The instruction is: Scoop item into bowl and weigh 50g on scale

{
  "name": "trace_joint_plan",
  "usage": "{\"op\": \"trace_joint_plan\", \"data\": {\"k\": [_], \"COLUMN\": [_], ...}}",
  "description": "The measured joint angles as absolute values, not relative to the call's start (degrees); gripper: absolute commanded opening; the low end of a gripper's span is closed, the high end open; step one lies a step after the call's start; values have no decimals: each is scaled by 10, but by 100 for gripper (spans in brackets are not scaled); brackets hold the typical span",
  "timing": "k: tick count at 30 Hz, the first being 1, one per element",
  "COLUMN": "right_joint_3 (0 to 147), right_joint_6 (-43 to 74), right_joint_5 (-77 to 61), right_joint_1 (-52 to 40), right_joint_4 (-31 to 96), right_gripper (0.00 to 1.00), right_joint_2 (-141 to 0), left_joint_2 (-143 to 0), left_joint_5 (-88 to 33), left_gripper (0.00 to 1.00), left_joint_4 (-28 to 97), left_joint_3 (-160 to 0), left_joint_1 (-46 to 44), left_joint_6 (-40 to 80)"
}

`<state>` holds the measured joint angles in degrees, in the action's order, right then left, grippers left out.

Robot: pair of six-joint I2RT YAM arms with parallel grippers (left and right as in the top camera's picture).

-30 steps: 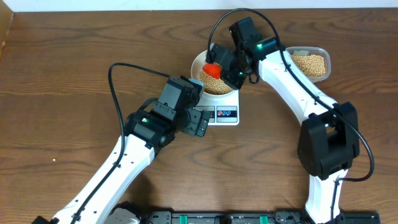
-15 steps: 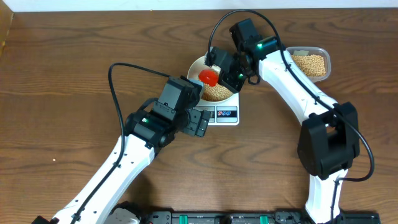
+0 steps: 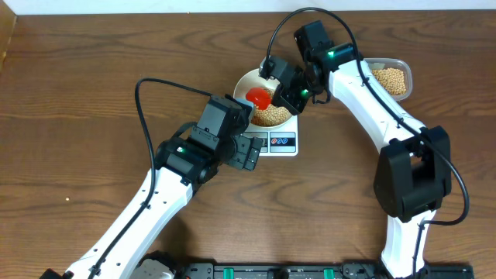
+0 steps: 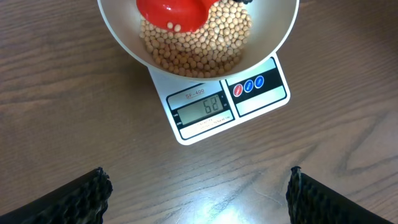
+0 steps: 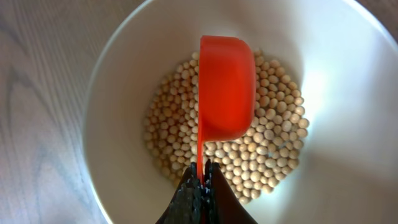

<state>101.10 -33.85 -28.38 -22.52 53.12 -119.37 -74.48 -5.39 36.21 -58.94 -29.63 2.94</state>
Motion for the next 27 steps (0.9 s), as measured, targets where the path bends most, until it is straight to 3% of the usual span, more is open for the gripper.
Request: {"op": "trace_joint_plan", "data": {"k": [27], "right_joint_3": [1011], "right_joint_6": [-337], "right_joint_5": [-349], "right_joint_1": [-216], "right_joint_4": [564], "right_gripper": [1], "right_joint_2": [-1194], "left_joint_2": [-745], "left_joint_5": [-54], "left_gripper": [92], "left_joint_4": [362], "left_joint_3": [-589], "left_joint_1": [-296], "left_joint_6": [29]}}
